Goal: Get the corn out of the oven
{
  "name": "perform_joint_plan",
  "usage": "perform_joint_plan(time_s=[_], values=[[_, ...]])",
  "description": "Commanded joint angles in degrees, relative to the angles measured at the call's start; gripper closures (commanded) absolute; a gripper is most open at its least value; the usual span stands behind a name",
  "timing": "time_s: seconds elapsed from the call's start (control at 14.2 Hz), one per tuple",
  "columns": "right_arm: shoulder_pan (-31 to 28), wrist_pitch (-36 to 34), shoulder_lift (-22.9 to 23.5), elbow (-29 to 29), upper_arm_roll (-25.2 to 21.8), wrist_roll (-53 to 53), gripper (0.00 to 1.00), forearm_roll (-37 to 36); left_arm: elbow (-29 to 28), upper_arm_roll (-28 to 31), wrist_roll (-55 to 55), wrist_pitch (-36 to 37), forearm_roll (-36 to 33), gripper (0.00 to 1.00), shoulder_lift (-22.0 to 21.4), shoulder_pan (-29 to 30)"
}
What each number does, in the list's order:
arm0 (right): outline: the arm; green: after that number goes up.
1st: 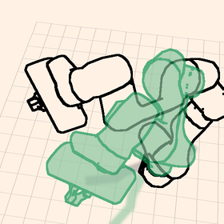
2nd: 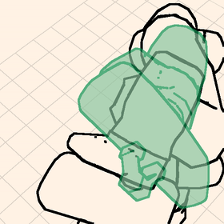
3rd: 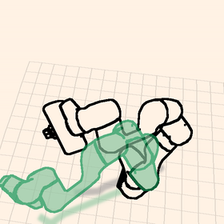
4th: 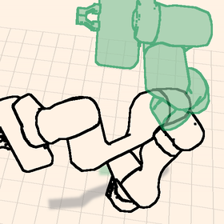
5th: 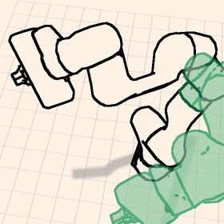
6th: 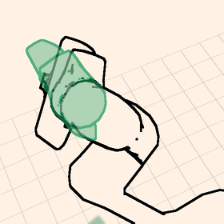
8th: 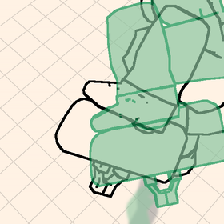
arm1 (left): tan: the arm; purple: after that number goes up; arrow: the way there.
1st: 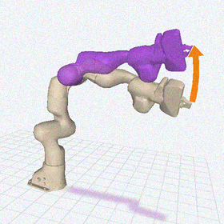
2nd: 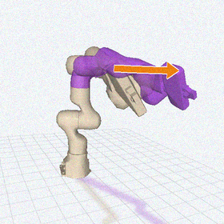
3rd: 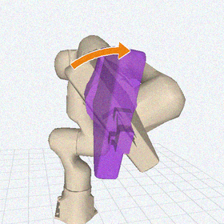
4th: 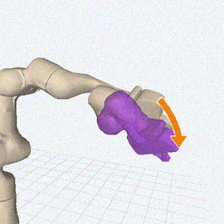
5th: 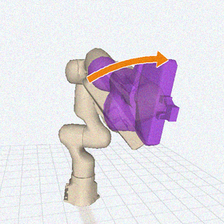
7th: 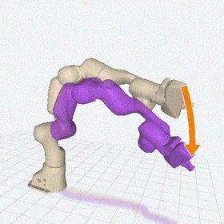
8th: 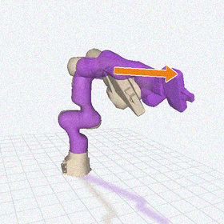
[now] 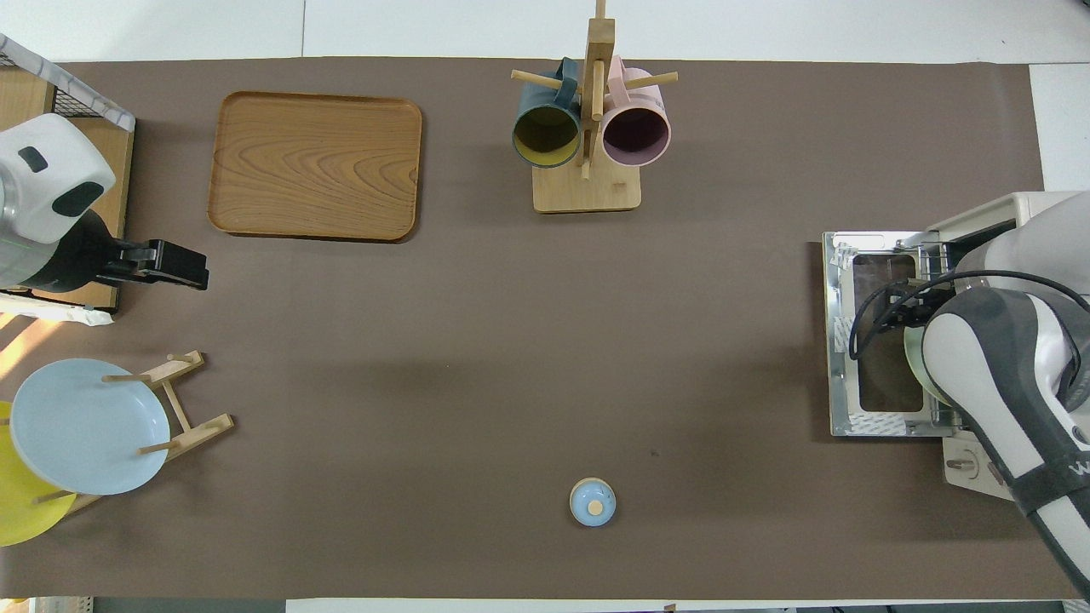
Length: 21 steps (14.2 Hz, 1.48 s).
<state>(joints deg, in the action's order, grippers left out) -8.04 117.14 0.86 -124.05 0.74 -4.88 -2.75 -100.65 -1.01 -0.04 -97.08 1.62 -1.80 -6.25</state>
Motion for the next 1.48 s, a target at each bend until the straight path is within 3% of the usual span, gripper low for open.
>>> perform_joint_plan(time_s=[0.0, 0.14, 0.21, 0.28, 0.49, 0.84, 1.26, 1.4], values=[[-0.92, 3.36, -3.06, -4.88, 0.67, 2.94, 0.67, -0.85, 0.37, -0.31, -0.49, 0.31, -1.01, 0.0, -0.22, 0.62], [-0.84, 3.8, -3.41, -5.85, 0.58, 3.39, 0.75, -0.85, 0.37, -0.31, -0.49, 0.31, -1.01, 0.0, -0.22, 0.62], [-0.84, 3.8, -3.59, -6.2, 0.67, 3.48, 0.84, -0.85, 0.37, -0.31, -0.49, 0.31, -1.01, 0.0, -0.22, 0.62], [-0.84, 3.71, -3.85, -6.38, 0.67, 3.65, 1.0, -0.85, 0.37, -0.31, -0.49, 0.31, -1.01, 0.0, -0.22, 0.62], [1.0, 2.4, -3.42, -4.63, 1.28, 5.5, 1.0, -0.85, 0.37, -0.31, -0.49, 0.31, -1.01, 0.0, -0.22, 0.62], [15.84, -9.02, 0.18, 6.79, 1.28, -5.81, 1.0, -4.45, 0.37, -0.31, -0.49, 0.31, -1.01, 0.0, -0.22, 0.62], [30.51, -13.24, 9.57, 18.81, 1.63, -25.57, 1.0, -3.49, 0.37, -0.31, -0.4, 0.31, -1.01, 0.0, -0.22, 0.62], [37.18, -17.18, 18.77, 30.46, 1.63, -36.19, 1.0, -1.83, 0.37, -0.22, -0.49, 0.22, -1.01, 0.0, -0.22, 0.71]])
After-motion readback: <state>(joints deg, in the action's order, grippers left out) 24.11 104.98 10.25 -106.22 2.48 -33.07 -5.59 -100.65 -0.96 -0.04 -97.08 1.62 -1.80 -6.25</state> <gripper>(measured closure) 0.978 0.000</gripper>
